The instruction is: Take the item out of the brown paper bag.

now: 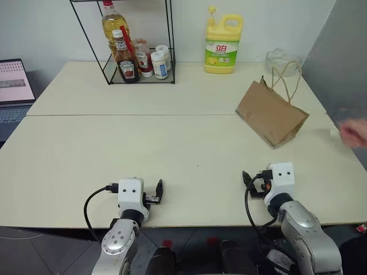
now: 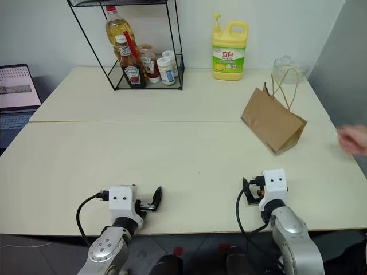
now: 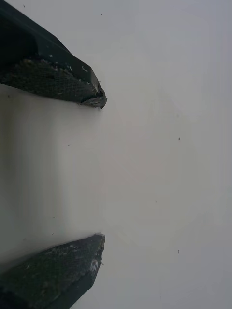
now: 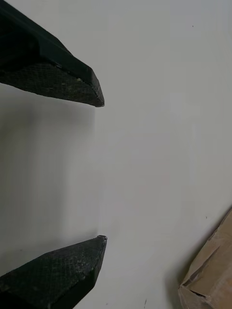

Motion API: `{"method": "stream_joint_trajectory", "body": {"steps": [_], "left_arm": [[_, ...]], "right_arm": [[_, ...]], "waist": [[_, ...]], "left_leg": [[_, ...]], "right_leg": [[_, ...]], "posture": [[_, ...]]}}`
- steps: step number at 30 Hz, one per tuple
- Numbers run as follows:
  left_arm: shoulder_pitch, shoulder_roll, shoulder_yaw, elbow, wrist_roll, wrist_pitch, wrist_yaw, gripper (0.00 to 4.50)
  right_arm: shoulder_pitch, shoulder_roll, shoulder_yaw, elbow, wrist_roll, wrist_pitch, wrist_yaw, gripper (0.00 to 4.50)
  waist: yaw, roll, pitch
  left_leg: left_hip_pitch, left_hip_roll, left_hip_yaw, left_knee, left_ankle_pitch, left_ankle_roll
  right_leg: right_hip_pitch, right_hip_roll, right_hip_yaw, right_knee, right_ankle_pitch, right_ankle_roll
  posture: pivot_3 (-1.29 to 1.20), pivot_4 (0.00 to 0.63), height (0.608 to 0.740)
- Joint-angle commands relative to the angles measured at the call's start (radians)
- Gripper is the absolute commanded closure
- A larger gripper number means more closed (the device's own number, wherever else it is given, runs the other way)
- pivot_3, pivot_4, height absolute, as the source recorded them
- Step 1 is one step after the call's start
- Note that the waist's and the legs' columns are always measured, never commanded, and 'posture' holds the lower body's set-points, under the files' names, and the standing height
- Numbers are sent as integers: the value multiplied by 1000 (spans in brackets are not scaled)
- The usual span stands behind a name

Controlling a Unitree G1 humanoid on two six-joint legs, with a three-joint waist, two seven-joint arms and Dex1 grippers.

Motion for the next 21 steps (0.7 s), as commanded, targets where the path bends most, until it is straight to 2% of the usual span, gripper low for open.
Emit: {"method": "stream_joint_trajectory", "body": {"steps": [1,21], "left_arm": [[8,0,6,15,12,4,5,48],[-8,3,5,27,9,-3,-3,48]], "right_arm": [[-1,-2,-18,-35,5,-12,-2,0],[-1,1,-25,-40,-1,-13,-16,0]], "waist": [[0,0,0],[1,0,0]], "left_leg": [[0,0,0,0,0,0],[0,0,0,0,0,0]], "right_leg": [[0,0,0,0,0,0],[0,0,0,0,0,0]], "posture": [[0,150,740],[0,150,740]]}}
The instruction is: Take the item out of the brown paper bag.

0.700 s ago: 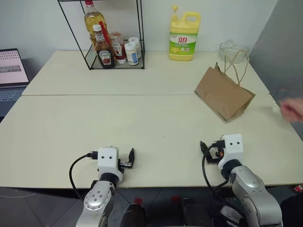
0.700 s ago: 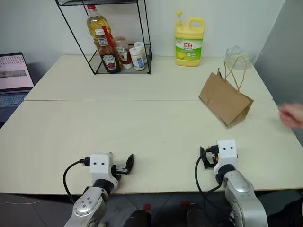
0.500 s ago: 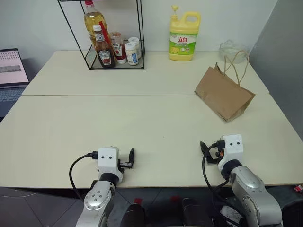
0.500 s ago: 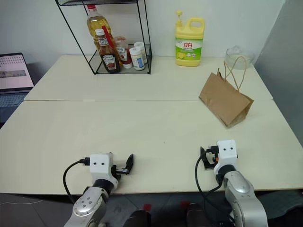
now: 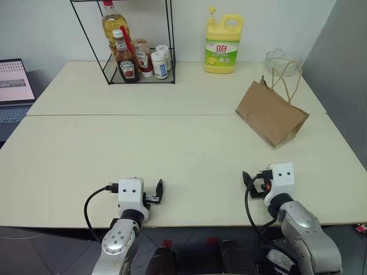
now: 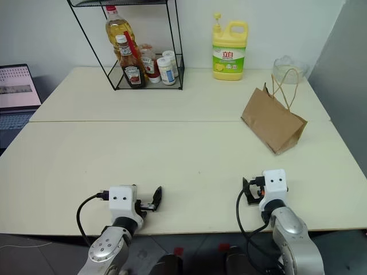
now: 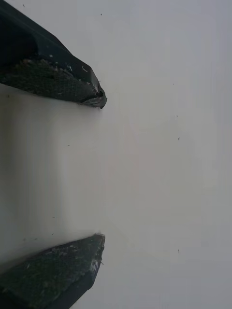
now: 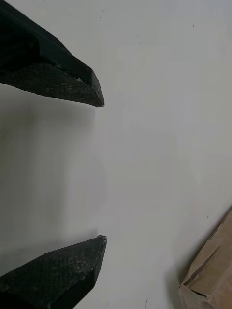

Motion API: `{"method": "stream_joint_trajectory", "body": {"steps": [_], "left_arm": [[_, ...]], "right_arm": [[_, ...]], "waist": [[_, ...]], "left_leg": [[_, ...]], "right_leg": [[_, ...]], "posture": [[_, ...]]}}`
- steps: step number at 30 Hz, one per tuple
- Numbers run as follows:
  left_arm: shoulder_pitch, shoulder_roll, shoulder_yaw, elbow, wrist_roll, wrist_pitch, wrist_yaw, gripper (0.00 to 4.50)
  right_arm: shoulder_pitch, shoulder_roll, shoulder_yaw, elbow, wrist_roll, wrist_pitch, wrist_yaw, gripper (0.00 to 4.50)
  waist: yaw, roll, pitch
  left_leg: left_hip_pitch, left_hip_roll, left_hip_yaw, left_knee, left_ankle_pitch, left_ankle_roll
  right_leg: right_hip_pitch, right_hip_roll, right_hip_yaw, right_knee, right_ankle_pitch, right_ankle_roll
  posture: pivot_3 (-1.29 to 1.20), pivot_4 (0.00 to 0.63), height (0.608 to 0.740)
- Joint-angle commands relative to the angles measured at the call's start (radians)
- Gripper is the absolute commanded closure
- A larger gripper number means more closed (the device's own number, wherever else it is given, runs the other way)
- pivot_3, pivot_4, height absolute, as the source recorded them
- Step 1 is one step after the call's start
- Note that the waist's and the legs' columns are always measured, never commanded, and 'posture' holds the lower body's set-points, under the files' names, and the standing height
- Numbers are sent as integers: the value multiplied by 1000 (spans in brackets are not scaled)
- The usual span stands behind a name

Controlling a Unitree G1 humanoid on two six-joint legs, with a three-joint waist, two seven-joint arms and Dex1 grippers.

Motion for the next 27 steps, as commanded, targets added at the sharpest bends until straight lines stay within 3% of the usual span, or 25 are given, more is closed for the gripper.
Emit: {"method": "stream_joint_trajectory", "body": {"steps": [1,14,18,22,27], "left_arm": [[-7,3,5,20,9,10,0,48],[-69,27,35,19,-20,24,-30,48],[-235,102,81,9,-93,85,-126,48],[-512,259,67,51,-191,163,-337,48],[-837,368,29,179,-311,214,-581,48]], "right_arm": [[0,0,-24,-41,-1,-13,-11,0],[-24,-23,-31,-44,-8,-41,-5,0],[-76,-52,-72,-45,-5,-51,-7,0],[-193,-101,-147,-7,-10,-71,-15,0],[-373,-180,-214,95,5,-83,8,0]], "waist": [[1,0,0],[1,0,0],[1,-4,3],[5,-5,5],[2,-5,8]], "left_leg": [[0,0,0,0,0,0],[0,0,0,0,0,0],[-1,0,0,0,0,0],[-3,0,-1,1,0,-1],[-4,0,-1,0,0,0]], "right_leg": [[0,0,0,0,0,0],[0,0,0,0,0,0],[-1,0,-1,0,0,0],[-1,0,-2,1,3,-3],[-1,0,-2,-1,4,-3]], "posture": [[0,150,740],[0,150,740],[0,150,740],[0,150,740],[0,150,740]]}}
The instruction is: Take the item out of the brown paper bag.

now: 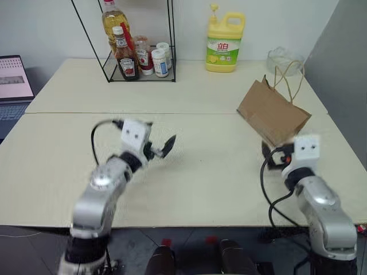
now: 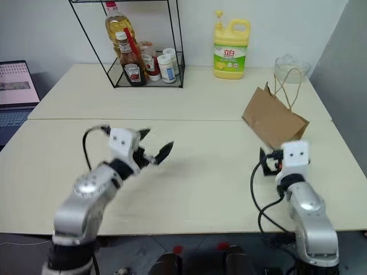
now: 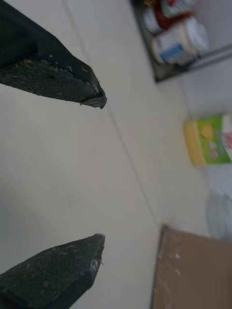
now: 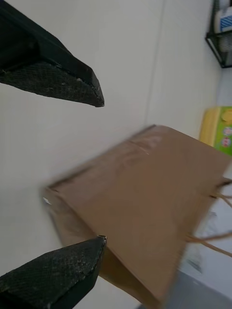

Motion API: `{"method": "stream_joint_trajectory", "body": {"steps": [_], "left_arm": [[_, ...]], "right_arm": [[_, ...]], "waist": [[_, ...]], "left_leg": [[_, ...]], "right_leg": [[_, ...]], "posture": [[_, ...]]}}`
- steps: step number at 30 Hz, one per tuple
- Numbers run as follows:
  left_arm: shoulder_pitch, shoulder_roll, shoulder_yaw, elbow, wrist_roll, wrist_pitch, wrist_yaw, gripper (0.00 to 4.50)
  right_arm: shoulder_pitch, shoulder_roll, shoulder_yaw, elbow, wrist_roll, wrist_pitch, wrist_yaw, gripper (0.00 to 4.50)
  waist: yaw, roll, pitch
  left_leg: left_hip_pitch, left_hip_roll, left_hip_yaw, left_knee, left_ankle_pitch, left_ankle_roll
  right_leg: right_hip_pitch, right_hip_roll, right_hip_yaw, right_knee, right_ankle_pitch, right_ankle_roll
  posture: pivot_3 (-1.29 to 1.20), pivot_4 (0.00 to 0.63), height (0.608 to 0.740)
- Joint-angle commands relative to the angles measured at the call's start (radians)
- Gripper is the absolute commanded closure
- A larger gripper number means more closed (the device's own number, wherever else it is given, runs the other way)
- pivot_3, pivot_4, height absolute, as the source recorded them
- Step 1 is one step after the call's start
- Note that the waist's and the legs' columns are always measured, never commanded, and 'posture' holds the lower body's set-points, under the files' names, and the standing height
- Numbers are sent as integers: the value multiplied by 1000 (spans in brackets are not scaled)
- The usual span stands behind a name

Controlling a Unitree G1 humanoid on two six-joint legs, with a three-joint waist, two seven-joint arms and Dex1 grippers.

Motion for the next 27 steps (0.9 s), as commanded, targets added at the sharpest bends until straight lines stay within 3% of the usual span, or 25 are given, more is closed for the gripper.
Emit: {"method": "stream_joint_trajectory", "body": {"steps": [1,5,12,20,27], "left_arm": [[-160,44,-41,68,-71,8,-169,48],[-360,63,-82,202,-118,-10,-338,48],[-519,74,-93,305,-176,9,-500,48],[-489,38,-60,284,-201,40,-432,48],[-469,51,-20,243,-229,90,-382,48]], "right_arm": [[-107,-51,-57,70,12,-33,25,0],[-254,-121,-62,257,16,-85,86,0],[-549,-183,-47,679,18,-199,175,0],[-847,-173,-9,1119,32,-291,301,0],[-1036,-155,-35,1439,33,-394,295,0]], "waist": [[-1,0,2],[-4,0,6],[-12,3,13],[-29,4,13],[-36,4,13]], "left_leg": [[-1,0,0,0,0,0],[-2,0,0,0,0,0],[-4,0,1,0,0,0],[-13,0,2,1,2,-3],[-15,0,2,1,3,-4]], "right_leg": [[-1,0,0,0,0,0],[-2,0,0,0,0,0],[-4,0,0,1,0,-1],[-14,-1,0,5,1,-1],[-16,-1,0,5,1,-1]], "posture": [[0,150,740],[0,150,740],[0,150,740],[0,150,740],[0,150,740]]}}
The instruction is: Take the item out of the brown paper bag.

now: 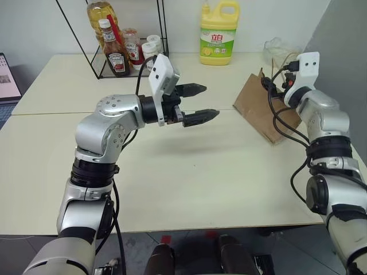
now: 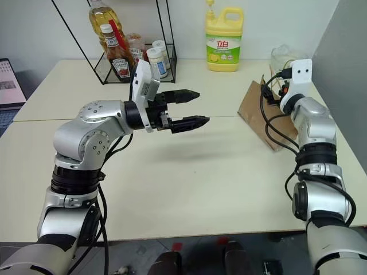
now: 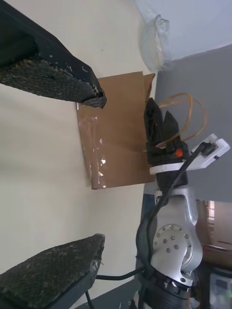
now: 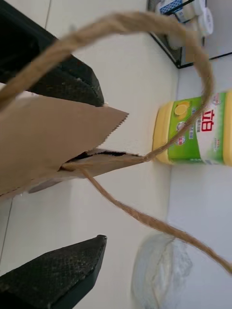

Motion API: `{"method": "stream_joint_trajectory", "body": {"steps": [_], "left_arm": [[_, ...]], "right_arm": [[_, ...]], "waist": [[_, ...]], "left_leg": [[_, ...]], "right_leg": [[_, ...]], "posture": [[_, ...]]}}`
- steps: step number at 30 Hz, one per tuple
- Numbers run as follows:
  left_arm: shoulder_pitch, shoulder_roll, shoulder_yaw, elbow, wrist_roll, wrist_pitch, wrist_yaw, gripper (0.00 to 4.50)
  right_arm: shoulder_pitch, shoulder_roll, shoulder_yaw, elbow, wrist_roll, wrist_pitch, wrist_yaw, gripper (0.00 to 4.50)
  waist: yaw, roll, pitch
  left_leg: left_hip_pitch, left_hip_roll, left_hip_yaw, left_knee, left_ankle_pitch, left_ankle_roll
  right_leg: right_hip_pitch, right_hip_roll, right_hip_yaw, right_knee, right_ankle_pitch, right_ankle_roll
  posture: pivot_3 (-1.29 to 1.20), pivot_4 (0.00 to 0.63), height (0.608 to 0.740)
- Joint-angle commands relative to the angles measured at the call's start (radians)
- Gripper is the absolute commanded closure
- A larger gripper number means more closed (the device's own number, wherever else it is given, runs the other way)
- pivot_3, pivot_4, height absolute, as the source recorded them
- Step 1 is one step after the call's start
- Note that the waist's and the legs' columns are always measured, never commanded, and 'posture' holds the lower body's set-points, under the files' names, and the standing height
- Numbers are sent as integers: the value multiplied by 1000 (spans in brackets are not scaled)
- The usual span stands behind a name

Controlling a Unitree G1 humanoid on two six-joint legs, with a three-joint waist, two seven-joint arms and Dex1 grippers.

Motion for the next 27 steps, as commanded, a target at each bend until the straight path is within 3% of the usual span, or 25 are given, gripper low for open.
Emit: {"method": "stream_joint_trajectory", "body": {"steps": [1,2,5,16,22,27], "left_arm": [[-6,19,44,-60,-27,13,25,48],[-2,21,45,-67,-28,16,32,48],[15,28,51,-92,-34,29,47,0],[41,49,74,-117,-46,39,82,0],[61,48,85,-124,-49,33,97,0],[173,83,130,-206,-89,82,110,0]], "right_arm": [[-86,-9,-30,116,10,-80,-10,0],[-102,-10,-33,152,9,-96,-13,0],[-130,-13,-35,225,7,-142,3,631],[-159,0,-36,282,22,-195,64,4352],[-160,4,-28,263,32,-189,104,4496],[-207,42,1,215,47,-182,237,4497]], "waist": [[-1,0,0],[-1,0,0],[-1,0,0],[-2,0,0],[-3,0,0],[-15,2,1]], "left_leg": [[0,0,0,0,0,0],[0,0,0,0,0,0],[0,0,0,0,0,0],[2,0,0,4,1,-1],[1,0,0,11,1,-1],[1,0,0,11,1,-1]], "right_leg": [[0,0,0,0,0,0],[0,0,0,0,0,0],[0,0,0,1,0,0],[-1,0,0,12,0,0],[-1,0,1,15,0,0],[-1,0,1,15,0,0]], "posture": [[0,150,740],[0,150,740],[0,150,740],[0,150,740],[0,150,740],[0,150,740]]}}
